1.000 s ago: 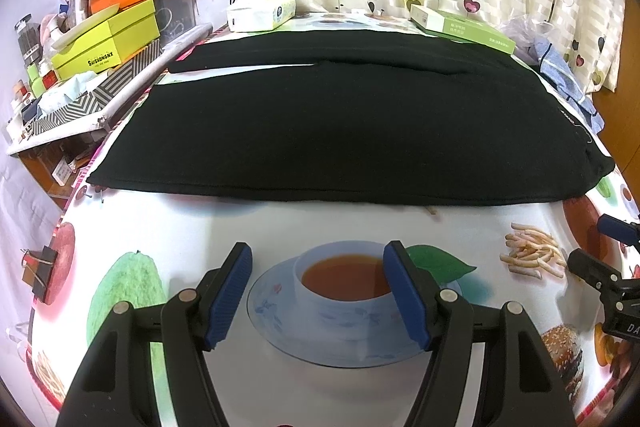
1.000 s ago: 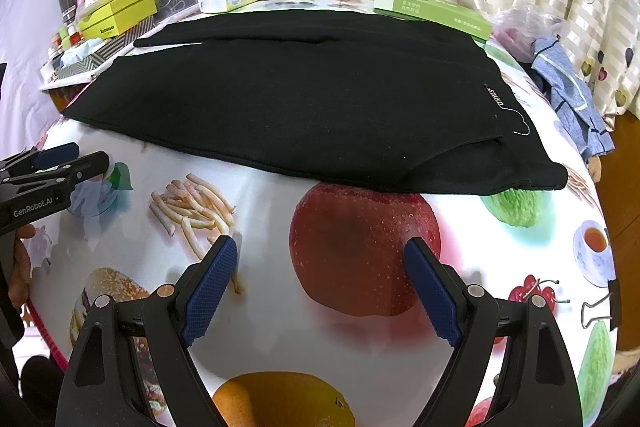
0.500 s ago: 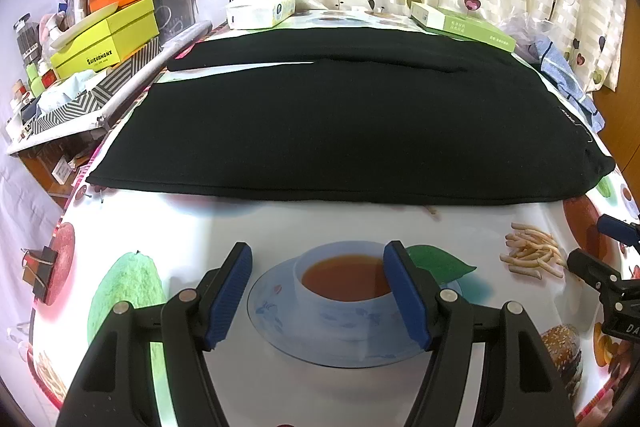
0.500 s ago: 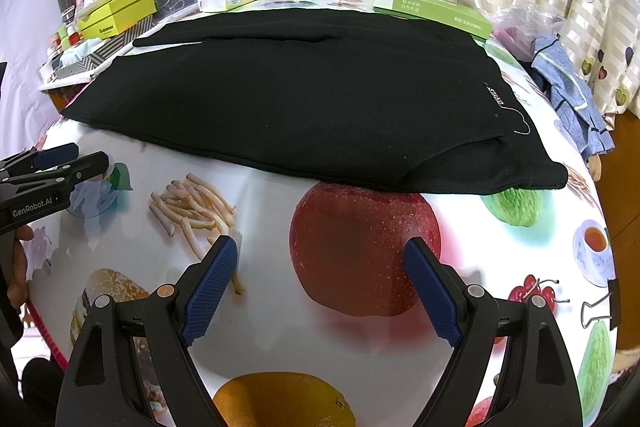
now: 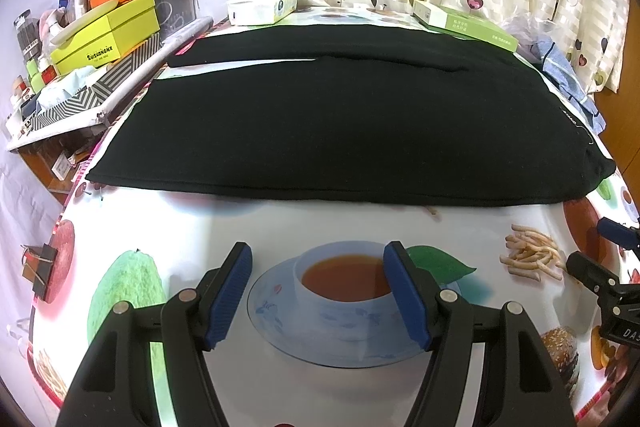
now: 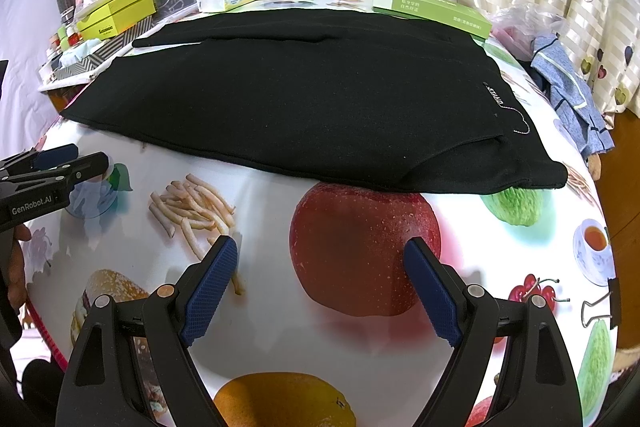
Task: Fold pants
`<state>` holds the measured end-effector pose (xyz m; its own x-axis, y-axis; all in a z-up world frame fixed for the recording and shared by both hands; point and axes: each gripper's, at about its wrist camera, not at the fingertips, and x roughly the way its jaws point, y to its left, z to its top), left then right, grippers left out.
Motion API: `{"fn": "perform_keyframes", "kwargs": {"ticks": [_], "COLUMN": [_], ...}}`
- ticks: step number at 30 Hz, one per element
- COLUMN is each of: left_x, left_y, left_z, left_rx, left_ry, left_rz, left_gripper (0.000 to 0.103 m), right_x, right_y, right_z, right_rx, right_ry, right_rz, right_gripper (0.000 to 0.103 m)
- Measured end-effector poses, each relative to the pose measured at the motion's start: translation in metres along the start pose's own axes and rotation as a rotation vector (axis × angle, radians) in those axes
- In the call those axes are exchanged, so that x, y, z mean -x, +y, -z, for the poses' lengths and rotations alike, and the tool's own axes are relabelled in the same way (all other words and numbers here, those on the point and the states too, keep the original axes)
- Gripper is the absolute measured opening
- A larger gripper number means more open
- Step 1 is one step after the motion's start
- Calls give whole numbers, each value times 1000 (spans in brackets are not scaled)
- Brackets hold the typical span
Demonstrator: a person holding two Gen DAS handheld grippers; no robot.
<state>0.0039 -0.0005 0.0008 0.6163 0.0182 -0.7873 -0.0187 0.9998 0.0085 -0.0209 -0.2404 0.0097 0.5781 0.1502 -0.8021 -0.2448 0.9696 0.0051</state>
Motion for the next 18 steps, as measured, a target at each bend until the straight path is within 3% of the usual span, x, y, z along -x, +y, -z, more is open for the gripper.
{"fn": "perform_keyframes", "kwargs": {"ticks": [18], "left_x": [-1], "left_y": [0], "left_z": [-4], "left_rx": [1], "left_ry": [24], "left_rz": [6], "left_gripper": [70], "right_x": [5], "right_y": [-1], "right_z": [3], "right_rx": [31], "right_ry": [14], "right_rz": [-30], "right_gripper": [86]}}
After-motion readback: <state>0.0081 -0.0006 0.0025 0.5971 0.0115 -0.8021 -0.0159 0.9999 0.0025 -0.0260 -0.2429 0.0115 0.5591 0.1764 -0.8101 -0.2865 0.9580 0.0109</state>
